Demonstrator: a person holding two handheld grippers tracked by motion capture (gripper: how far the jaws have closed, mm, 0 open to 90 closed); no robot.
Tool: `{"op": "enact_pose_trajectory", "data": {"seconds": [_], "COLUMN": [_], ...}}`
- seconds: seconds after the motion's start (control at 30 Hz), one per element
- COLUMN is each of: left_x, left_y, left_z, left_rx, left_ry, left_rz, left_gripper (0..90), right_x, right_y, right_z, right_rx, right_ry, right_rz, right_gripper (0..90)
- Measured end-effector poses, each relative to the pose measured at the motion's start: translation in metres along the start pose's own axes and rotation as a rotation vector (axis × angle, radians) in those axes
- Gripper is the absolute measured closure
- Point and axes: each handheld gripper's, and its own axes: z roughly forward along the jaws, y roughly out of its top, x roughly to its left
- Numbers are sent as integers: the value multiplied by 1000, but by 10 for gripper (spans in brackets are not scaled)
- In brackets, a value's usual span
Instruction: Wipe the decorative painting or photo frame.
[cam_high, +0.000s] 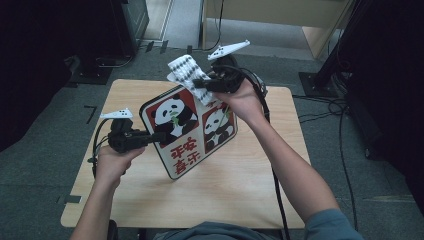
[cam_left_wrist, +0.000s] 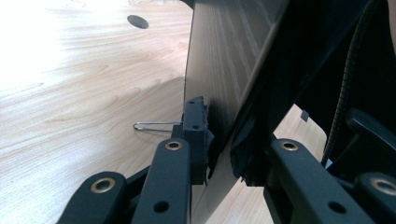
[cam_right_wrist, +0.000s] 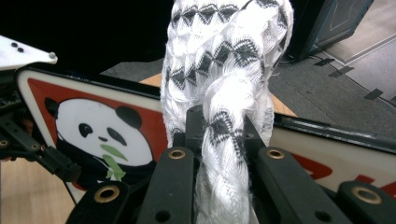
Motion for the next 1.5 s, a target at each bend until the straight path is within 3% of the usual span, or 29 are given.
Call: {"op": "enact_pose_trajectory", "data": {"seconds": [0.93, 1.5], "left_x": [2, 3], "left_y": [-2, -2], "left_z": [-1, -2], "left_rx": [-10, -8], "left_ry": [-16, -18], "left_rz": [-8, -10], "left_gripper": [764, 766], "right_x": [2, -1], "right_y": [-34, -64], "right_z": [10, 21], "right_rx": [24, 63], "right_ry": [-3, 9], "right_rz": [-4, 39], "right_gripper": [823, 821]}}
